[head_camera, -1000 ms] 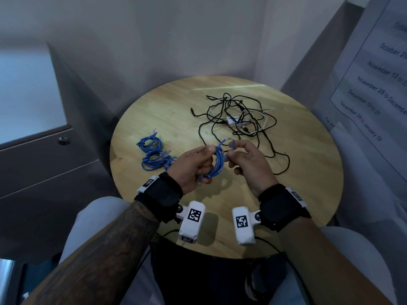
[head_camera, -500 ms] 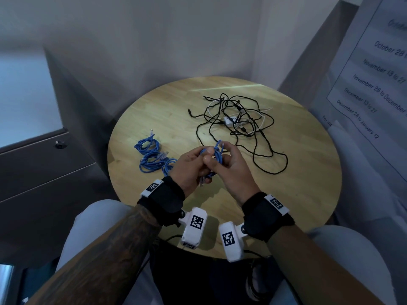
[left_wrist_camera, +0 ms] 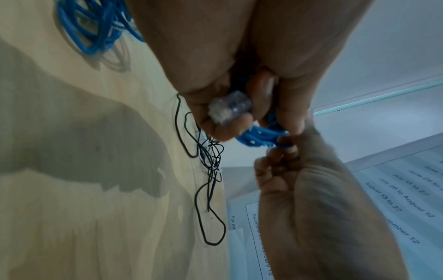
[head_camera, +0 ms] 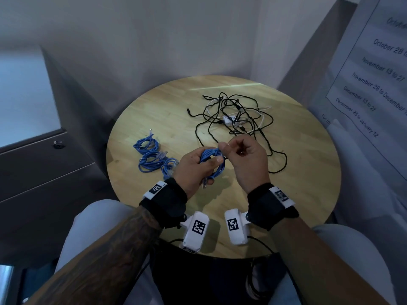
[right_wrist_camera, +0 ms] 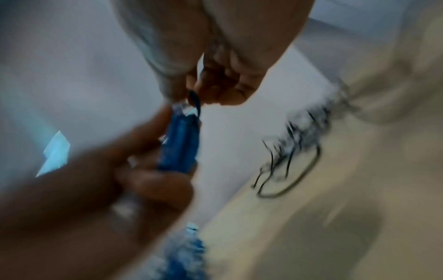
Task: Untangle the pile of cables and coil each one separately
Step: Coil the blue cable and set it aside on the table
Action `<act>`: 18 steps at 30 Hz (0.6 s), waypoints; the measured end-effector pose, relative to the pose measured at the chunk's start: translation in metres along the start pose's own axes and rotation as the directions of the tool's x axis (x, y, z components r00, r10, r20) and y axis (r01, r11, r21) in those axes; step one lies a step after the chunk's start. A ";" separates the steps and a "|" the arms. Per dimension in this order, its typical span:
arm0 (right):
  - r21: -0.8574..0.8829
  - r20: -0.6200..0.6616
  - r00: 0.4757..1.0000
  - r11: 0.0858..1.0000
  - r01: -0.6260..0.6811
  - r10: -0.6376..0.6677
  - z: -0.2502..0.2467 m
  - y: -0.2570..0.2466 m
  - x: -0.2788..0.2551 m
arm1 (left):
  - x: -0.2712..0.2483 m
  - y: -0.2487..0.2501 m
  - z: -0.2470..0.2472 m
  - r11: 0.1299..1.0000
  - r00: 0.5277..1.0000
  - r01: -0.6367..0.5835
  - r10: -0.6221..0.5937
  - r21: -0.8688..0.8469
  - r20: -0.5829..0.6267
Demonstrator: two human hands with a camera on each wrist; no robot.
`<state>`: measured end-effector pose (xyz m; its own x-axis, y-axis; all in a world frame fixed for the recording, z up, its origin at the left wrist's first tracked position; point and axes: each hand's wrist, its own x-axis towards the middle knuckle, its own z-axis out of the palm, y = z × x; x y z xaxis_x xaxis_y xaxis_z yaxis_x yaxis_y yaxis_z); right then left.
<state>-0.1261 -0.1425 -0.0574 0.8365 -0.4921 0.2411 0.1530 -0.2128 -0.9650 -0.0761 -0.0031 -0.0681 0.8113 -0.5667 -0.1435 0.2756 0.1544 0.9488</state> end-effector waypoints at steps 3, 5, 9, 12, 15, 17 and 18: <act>-0.033 0.000 0.993 0.992 0.119 -0.120 0.001 -0.006 -0.008 | 0.001 0.003 -0.002 1.000 0.996 -0.019 0.018 -0.006 -0.093; 0.034 -0.016 0.999 0.999 0.042 -0.042 0.005 -0.006 -0.011 | 0.004 0.005 -0.005 0.999 0.994 -0.016 0.012 -0.038 -0.107; 0.227 0.245 0.905 0.887 -0.402 0.348 0.004 -0.004 -0.008 | 0.004 0.004 -0.007 0.999 0.997 -0.020 0.018 -0.031 -0.074; 0.182 0.267 0.894 0.892 -0.414 0.360 -0.003 -0.001 -0.007 | 0.005 0.003 -0.008 0.998 0.999 -0.027 0.029 0.055 -0.041; 0.206 0.248 0.897 0.885 -0.417 0.365 -0.004 -0.001 -0.006 | 0.003 0.003 -0.008 0.988 0.998 -0.040 0.046 0.149 -0.040; 0.194 0.237 0.892 0.881 -0.432 0.385 -0.004 -0.004 -0.004 | 0.003 0.002 -0.009 0.971 0.998 -0.040 0.051 0.234 -0.040; 0.181 0.226 0.891 0.882 -0.435 0.393 -0.004 -0.004 -0.003 | 0.002 0.002 -0.010 0.963 0.998 -0.041 0.052 0.266 -0.034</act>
<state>-0.1315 -0.1436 -0.0534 0.9245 -0.3318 -0.1875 -0.1336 0.1787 -0.9748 -0.0688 0.0042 -0.0694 0.8417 -0.5299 -0.1039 0.0952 -0.0436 0.9945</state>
